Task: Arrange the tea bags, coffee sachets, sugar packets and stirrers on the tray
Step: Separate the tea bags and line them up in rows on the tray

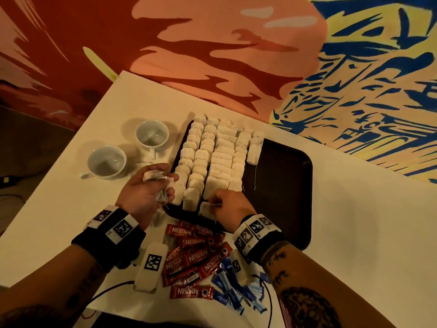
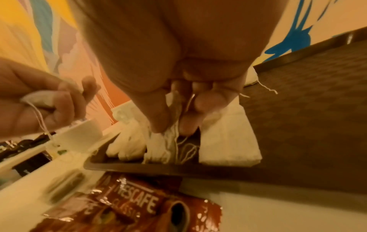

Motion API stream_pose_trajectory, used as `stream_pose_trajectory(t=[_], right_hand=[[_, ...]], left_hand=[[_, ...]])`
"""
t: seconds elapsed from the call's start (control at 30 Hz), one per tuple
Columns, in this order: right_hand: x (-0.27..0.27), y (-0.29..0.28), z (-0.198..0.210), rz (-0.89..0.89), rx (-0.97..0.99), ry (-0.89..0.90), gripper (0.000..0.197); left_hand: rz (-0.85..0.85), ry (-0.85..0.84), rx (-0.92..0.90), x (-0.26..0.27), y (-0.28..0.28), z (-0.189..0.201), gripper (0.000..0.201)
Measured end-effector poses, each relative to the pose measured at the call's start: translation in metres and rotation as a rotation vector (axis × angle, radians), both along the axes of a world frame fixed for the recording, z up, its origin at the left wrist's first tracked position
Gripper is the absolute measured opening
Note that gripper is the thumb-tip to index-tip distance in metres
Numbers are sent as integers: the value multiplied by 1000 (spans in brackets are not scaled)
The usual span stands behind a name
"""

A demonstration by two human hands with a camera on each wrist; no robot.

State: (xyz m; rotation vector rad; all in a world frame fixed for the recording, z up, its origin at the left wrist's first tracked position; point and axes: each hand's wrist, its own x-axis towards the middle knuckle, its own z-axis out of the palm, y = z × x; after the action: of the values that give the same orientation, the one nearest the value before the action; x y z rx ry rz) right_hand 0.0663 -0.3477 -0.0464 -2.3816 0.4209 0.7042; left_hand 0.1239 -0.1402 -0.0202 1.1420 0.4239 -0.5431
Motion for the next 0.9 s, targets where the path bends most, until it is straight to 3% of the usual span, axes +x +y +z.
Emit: stream_pose_trajectory(t=[0.13,0.33,0.7,0.8,0.9], right_hand=[[10,2,-3,-15,-96,22,27],[22,-2,-3,-65,-137,30,22],[28,-4,0,-150,-161,-6,37],[27,-2,9,-202,-123,-98,33],[21,10,24,-266,104,-303,23]], left_hand=[[0,-31,-12,3,1,-1,25],[-14,-49,-36,9,1,-3,24],[-68,-41,-85,9,-10,2,21],[-101,-22,-85,6,-13,4,26],[-128,-35,-85,2,-17,7,31]])
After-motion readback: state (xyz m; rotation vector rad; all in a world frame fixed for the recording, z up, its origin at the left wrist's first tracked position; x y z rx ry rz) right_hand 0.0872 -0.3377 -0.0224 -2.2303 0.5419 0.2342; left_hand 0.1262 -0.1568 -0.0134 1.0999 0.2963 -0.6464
